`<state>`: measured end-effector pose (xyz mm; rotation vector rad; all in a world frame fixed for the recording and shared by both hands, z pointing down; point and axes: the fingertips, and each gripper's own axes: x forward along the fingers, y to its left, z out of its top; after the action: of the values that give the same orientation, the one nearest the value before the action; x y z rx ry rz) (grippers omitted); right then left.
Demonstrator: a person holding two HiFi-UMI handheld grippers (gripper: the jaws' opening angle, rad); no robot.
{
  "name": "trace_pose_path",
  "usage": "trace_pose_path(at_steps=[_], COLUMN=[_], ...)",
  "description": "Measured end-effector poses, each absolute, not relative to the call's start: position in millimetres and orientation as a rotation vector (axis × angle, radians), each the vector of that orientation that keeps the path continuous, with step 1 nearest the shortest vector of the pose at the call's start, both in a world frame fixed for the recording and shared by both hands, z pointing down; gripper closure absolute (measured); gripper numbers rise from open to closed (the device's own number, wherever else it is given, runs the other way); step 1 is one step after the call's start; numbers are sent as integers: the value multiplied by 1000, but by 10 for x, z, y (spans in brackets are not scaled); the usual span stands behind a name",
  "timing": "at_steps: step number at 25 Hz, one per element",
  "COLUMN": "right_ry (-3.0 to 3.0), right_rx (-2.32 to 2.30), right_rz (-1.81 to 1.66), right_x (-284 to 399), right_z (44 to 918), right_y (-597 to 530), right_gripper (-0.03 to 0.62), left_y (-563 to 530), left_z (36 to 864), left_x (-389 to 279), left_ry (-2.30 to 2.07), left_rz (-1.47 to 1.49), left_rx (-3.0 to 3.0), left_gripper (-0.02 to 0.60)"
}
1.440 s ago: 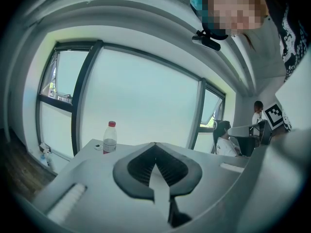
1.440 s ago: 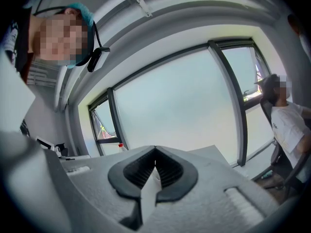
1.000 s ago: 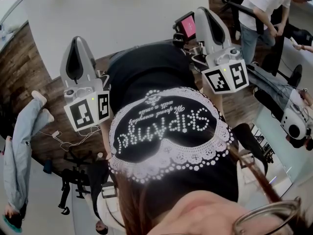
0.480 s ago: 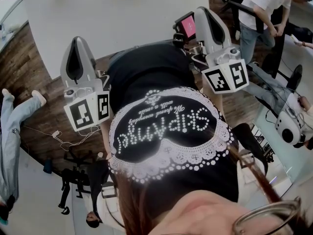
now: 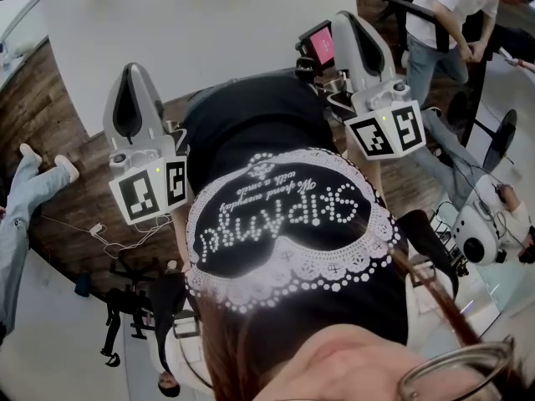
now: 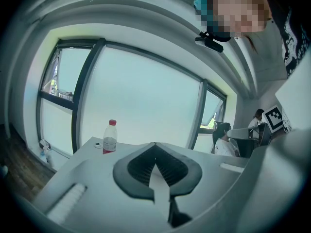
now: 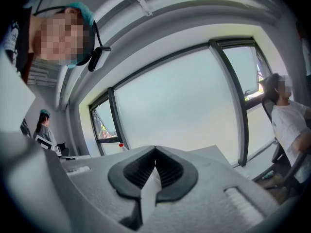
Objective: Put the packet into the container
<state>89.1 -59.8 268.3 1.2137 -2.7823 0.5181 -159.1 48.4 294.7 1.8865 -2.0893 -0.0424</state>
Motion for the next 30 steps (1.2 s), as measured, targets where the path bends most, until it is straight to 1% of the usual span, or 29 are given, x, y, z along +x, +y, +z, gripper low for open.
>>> trace_pose_path(at_steps=[19, 30], right_ry=[-2796, -2874], right_rx=[1201, 1161], right_rz=[540, 557], right_x=[920, 736], right_z=[2721, 2696], right_y=[-611, -625], right_gripper=[591, 591], left_y=[449, 287], left_z=[2970, 2683], left_x=[-1465, -1371], left_ry=[-2072, -2081], left_rz=[-48, -62], left_rx=[1900, 2034], left_gripper=[578, 578])
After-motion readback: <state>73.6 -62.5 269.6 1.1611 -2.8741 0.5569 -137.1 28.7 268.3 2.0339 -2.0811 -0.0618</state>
